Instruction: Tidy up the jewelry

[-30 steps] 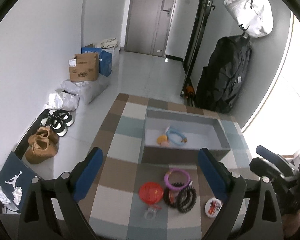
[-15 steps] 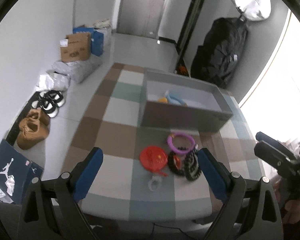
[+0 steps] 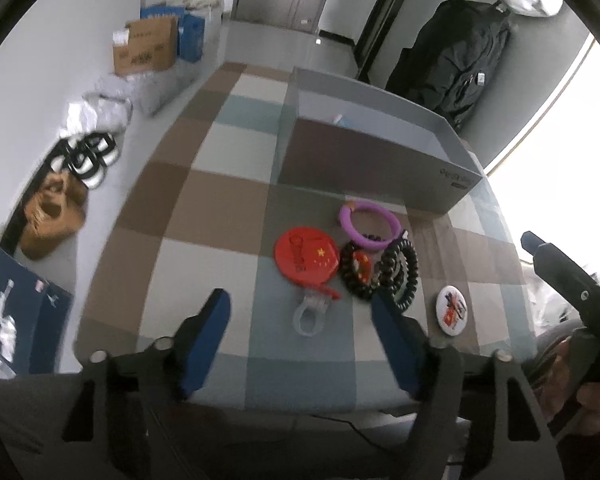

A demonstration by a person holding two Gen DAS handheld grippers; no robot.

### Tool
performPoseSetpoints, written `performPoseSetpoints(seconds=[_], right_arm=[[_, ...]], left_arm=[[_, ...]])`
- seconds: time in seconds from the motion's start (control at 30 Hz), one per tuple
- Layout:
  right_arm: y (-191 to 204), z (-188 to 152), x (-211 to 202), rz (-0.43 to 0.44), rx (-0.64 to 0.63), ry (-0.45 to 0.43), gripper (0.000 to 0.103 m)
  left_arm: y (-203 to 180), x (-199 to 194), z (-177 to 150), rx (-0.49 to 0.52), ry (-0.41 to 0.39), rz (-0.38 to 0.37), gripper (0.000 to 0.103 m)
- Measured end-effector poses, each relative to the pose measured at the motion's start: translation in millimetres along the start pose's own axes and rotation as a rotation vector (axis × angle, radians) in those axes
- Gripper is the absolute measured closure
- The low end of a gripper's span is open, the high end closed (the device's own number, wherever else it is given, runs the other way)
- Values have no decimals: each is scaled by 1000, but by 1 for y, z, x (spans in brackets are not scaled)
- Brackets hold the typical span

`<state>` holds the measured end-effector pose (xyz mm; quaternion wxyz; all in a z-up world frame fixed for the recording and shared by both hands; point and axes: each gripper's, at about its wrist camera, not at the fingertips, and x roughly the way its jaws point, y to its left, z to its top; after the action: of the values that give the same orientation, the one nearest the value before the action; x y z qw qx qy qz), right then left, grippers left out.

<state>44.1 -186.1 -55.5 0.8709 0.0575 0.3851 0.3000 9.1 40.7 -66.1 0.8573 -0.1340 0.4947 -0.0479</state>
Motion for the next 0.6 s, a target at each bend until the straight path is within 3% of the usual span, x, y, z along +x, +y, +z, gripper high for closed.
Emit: performPoseSetpoints(seconds=[0.27, 0.43, 0.6], right_arm=[[2, -1, 2, 5, -13, 4, 0], [2, 0, 1, 11, -10, 0, 0], [1, 0, 1, 10, -9, -2, 0]], left_arm=[[-2, 8, 1, 4, 38, -37, 67], [-1, 14, 2, 14, 67, -51, 92], [-3, 14, 2, 27, 75, -48, 92]])
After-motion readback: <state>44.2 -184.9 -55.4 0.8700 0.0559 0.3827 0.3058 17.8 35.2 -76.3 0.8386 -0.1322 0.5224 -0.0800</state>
